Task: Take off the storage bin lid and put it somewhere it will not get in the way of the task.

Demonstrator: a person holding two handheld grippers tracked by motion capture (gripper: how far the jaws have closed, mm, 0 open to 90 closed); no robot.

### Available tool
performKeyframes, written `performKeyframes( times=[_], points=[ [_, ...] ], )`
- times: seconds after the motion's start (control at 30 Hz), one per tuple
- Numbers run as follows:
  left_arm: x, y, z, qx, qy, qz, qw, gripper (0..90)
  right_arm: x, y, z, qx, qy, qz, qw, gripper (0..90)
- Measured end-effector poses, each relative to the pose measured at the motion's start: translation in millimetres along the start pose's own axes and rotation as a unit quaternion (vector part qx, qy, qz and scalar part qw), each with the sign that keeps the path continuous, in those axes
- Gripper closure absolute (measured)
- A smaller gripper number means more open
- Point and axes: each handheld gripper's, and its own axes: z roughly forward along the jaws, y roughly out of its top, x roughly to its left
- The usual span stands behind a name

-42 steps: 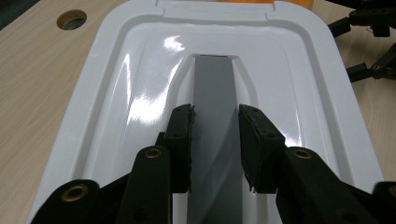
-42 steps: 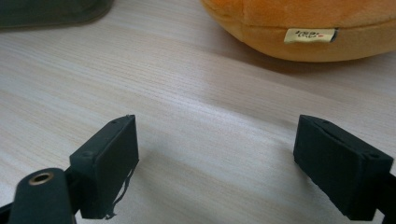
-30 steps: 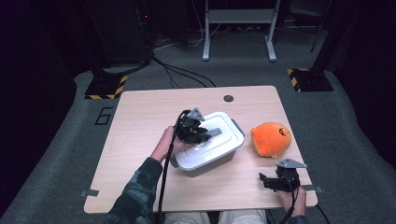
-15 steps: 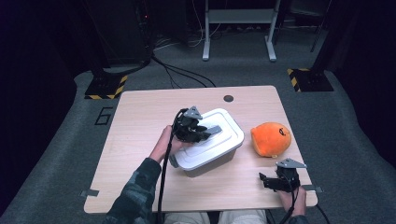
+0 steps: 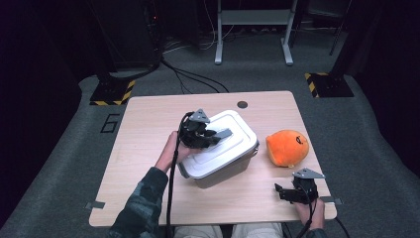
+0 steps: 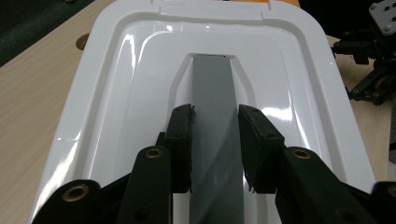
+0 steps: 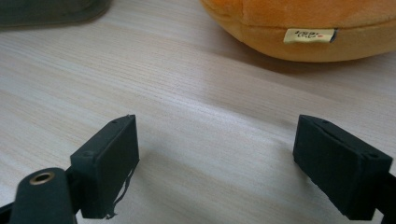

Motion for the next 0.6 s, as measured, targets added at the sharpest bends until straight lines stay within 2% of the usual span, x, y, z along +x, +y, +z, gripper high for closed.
performKeyframes(
  times=[0.23, 0.6],
  points=[
    [2.1, 0.1, -8.3, -0.005, 0.011, -0.005, 0.9999, 66.3, 0.4, -0.1, 0.0, 0.0, -0.002, -0.001, 1.0, 13.4],
    [5.9, -4.0, -17.6, -0.006, 0.032, -0.041, 0.9986, 66.3, 0.6, -0.1, 0.1, 0.001, -0.003, -0.002, 1.0, 13.4]
  ],
)
